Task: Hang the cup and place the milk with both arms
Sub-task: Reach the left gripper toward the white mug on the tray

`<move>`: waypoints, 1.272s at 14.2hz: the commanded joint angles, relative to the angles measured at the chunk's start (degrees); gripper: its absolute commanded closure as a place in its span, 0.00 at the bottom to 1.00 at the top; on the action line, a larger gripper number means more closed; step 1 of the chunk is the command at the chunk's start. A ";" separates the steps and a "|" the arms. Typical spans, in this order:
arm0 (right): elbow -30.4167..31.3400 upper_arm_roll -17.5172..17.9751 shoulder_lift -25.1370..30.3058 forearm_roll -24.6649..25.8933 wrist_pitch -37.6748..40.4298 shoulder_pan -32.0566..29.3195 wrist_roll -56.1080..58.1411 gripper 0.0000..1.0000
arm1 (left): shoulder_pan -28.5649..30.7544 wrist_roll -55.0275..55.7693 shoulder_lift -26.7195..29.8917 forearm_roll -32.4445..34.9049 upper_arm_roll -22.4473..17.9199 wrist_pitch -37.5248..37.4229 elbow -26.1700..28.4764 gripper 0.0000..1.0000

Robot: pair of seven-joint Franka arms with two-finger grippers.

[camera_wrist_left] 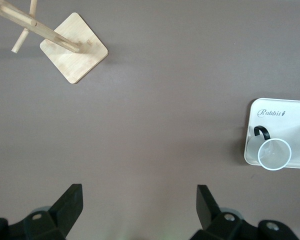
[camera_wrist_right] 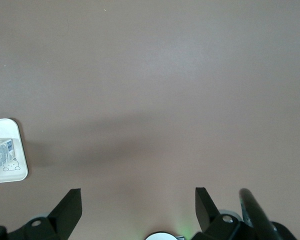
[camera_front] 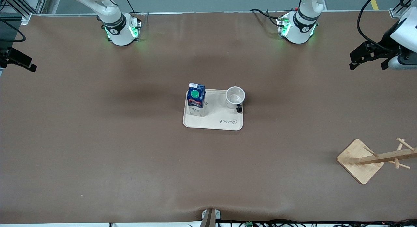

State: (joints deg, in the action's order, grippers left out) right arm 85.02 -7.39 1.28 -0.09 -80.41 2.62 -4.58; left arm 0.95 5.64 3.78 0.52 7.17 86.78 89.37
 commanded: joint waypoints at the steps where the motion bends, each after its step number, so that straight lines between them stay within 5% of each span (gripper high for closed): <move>1: 0.67 0.36 0.83 -0.26 -0.36 -0.69 0.63 0.00 | -0.86 -0.01 -0.88 0.27 0.47 -0.12 -0.77 0.00; 11: 0.58 0.44 0.83 -0.70 -0.45 -0.60 0.63 0.00 | -3.58 7.16 -14.14 0.71 7.32 1.98 -3.94 0.00; 18: 0.15 0.44 0.65 -0.70 -0.63 -0.69 0.63 0.00 | -17.20 29.76 -21.71 3.43 7.59 20.06 6.67 0.00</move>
State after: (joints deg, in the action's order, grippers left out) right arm 85.02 -7.30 1.30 -0.18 -80.62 2.63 -4.56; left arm -14.59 31.97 -17.56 3.10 14.80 101.41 92.08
